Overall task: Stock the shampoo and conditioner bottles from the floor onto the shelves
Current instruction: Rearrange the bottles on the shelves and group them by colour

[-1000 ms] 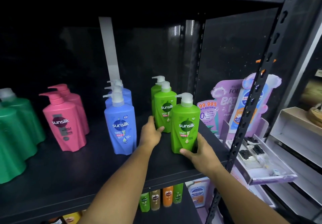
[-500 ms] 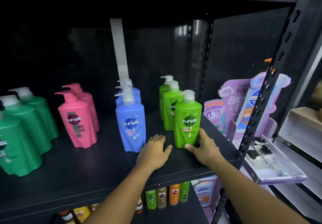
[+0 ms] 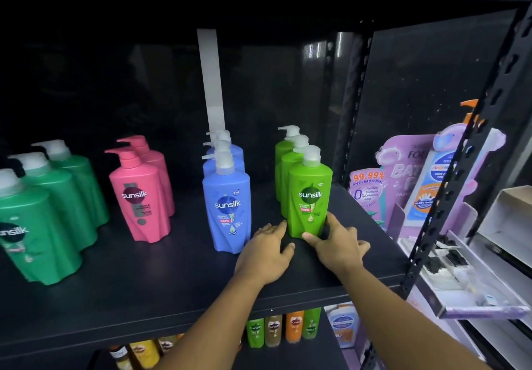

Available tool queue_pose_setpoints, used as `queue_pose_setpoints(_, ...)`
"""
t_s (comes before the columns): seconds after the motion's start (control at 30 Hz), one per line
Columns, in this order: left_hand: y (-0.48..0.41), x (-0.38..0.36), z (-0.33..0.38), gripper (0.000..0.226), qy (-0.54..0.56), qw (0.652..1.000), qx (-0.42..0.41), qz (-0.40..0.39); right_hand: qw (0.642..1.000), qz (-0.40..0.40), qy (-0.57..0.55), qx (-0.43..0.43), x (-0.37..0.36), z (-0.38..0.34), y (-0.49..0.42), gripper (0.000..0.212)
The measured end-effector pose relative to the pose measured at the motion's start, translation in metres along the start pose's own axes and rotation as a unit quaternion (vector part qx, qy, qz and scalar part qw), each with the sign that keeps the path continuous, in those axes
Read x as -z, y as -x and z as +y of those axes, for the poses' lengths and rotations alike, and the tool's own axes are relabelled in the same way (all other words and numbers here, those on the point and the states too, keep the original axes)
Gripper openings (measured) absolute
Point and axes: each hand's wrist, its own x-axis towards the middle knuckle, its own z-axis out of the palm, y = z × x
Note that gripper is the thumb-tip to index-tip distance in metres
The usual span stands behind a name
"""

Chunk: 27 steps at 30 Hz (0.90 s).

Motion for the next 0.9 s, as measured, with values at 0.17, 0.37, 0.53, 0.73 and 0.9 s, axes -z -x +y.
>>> queue_pose_setpoints(0.17,0.001,0.001,0.0,0.067,0.002,1.0,-0.004,0.007,0.999,0.021,0.021,0.034,-0.004,0.001,0.0,0.048)
queue_pose_setpoints(0.37,0.002,0.001,0.001,0.066,0.001,1.0,-0.009,0.014,0.999,0.017,-0.003,0.034,-0.009,0.008,-0.004,0.059)
queue_pose_setpoints(0.53,0.002,-0.003,-0.001,0.065,-0.009,1.0,-0.011,0.014,0.999,0.006,-0.001,0.032,-0.013,0.012,-0.007,0.056)
queue_pose_setpoints(0.73,0.003,-0.002,0.001,0.062,-0.016,1.0,-0.013,0.013,0.999,0.011,-0.013,0.043,-0.007,0.008,-0.002,0.061)
queue_pose_setpoints(0.9,0.008,0.006,0.004,0.055,-0.005,1.0,-0.026,0.009,0.987,0.104,-0.109,0.047,0.0,0.004,0.008,0.055)
